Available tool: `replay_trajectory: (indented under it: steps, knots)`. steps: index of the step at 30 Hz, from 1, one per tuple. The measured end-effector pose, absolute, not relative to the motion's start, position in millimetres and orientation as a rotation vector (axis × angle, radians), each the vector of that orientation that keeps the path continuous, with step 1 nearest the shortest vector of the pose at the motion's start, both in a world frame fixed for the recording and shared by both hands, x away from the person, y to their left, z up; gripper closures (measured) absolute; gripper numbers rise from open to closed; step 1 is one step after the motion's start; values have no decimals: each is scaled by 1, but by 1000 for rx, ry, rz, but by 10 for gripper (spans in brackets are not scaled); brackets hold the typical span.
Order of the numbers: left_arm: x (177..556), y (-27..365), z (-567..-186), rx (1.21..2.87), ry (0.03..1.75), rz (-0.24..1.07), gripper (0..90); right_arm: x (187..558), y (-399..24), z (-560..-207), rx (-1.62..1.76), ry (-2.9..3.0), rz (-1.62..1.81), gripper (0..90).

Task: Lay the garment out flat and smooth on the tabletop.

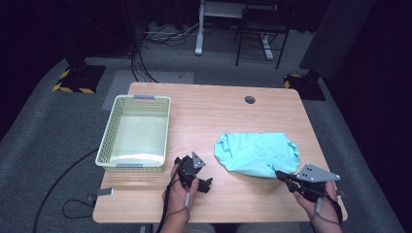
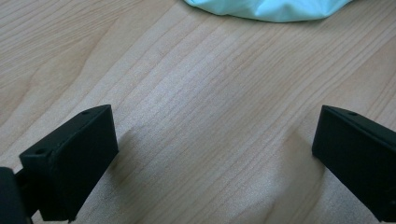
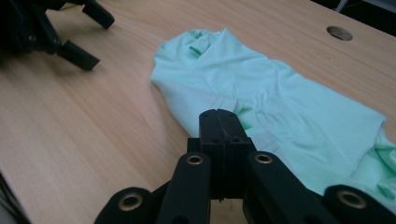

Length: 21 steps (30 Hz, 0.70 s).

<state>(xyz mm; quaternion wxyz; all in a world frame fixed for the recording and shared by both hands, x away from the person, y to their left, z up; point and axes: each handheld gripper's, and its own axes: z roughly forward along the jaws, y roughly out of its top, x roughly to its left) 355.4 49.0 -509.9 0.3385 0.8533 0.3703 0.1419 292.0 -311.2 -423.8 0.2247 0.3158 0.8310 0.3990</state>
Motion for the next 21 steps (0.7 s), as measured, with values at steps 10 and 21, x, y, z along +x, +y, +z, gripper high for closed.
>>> replay_trajectory:
  steps: [10,21]
  knots:
    - [355,49,-510,2223,965,369,1,261,-320,-420,859,2241,1196,666]
    - [355,49,-510,2224,967,368,1,310,-311,-439,919,2254,1124,604]
